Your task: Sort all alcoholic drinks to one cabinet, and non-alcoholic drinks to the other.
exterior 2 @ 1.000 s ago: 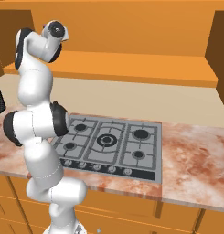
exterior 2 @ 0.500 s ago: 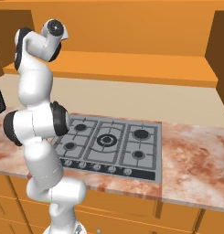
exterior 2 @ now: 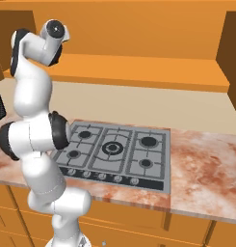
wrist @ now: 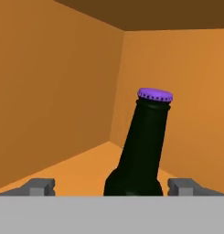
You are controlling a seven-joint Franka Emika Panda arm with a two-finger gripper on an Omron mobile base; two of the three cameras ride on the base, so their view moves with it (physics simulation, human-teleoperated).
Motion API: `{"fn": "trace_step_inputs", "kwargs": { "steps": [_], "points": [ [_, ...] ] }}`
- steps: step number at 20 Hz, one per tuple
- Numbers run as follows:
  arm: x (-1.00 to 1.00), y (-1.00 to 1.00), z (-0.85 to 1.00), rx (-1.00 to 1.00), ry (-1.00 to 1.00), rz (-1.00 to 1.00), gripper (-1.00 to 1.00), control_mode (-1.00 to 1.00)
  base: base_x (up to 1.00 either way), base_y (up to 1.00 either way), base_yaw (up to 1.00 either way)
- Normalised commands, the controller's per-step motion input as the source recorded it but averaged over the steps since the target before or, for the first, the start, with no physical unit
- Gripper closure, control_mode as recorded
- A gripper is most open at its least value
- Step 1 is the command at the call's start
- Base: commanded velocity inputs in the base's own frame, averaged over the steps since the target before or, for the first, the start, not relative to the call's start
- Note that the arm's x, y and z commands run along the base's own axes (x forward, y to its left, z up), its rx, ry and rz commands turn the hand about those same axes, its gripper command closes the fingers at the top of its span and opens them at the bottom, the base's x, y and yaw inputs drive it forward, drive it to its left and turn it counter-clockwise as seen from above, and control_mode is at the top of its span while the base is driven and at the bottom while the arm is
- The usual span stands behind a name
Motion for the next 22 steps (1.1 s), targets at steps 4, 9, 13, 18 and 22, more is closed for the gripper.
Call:
{"fn": "trace_step_inputs", "kwargs": {
  "steps": [4, 9, 13, 18, 22],
  "points": [
    [-0.54, -0.23, 0.00, 0.00, -0.10, 0.00, -1.00, -1.00, 0.00, 0.00, 0.00],
    [-0.87, -0.39, 0.00, 0.00, -0.12, 0.00, -1.00, -1.00, 0.00, 0.00, 0.00],
    [-1.00, -0.46, 0.00, 0.00, -0.09, 0.00, -1.00, -1.00, 0.00, 0.00, 0.00],
    [-1.00, -0.36, 0.20, 0.00, -0.03, 0.00, -1.00, -1.00, 0.00, 0.00, 0.00],
    [-1.00, -0.31, 0.31, 0.00, 0.00, -0.02, -1.00, -1.00, 0.00, 0.00, 0.00]
  ]
}}
